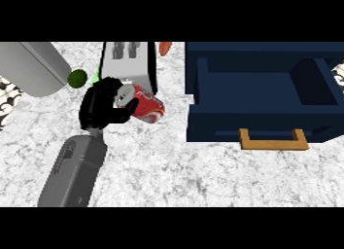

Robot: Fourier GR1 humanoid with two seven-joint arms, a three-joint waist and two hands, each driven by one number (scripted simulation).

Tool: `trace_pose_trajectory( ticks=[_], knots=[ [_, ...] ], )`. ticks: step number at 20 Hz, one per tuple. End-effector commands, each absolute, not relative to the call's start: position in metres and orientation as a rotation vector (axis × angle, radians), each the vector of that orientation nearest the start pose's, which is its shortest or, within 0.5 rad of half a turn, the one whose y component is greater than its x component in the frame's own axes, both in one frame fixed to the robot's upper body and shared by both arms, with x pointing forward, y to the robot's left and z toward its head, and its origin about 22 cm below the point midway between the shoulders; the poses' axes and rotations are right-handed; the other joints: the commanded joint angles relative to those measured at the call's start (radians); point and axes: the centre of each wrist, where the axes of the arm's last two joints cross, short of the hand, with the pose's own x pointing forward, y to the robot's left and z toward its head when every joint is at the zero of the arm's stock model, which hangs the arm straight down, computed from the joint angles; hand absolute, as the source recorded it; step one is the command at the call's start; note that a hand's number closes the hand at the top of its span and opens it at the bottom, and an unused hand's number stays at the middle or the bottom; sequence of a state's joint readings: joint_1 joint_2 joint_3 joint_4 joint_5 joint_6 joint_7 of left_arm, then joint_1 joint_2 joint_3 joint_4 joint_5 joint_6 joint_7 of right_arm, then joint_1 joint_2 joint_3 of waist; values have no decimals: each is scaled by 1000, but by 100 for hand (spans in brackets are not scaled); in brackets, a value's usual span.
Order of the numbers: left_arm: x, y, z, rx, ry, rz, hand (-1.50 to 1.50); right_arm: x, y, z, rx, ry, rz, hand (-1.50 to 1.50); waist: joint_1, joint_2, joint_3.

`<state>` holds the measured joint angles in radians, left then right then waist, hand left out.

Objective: Pick up the can, place it into the drawer and close the drawer

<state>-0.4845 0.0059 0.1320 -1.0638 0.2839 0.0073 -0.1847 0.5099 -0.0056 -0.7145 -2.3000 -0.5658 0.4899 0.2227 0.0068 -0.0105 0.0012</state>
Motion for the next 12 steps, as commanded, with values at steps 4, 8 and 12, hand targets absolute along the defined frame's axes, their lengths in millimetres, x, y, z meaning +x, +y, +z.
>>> trace_pose_trajectory(
  ticks=[4, 8, 12],
  knots=[
    [346, 170, 88, -255, -1705, 197, 150, 42, -367, 115, -169, -1786, -143, -150, -14, 5, 0],
    [354, 138, 111, -225, -1721, 150, 150, 51, -353, 116, -153, -1779, -135, -150, -20, 8, -1],
    [353, 122, 143, -228, -1721, 136, 150, 65, -359, 115, -192, -1792, -142, -150, -13, 10, -1]
  ],
)
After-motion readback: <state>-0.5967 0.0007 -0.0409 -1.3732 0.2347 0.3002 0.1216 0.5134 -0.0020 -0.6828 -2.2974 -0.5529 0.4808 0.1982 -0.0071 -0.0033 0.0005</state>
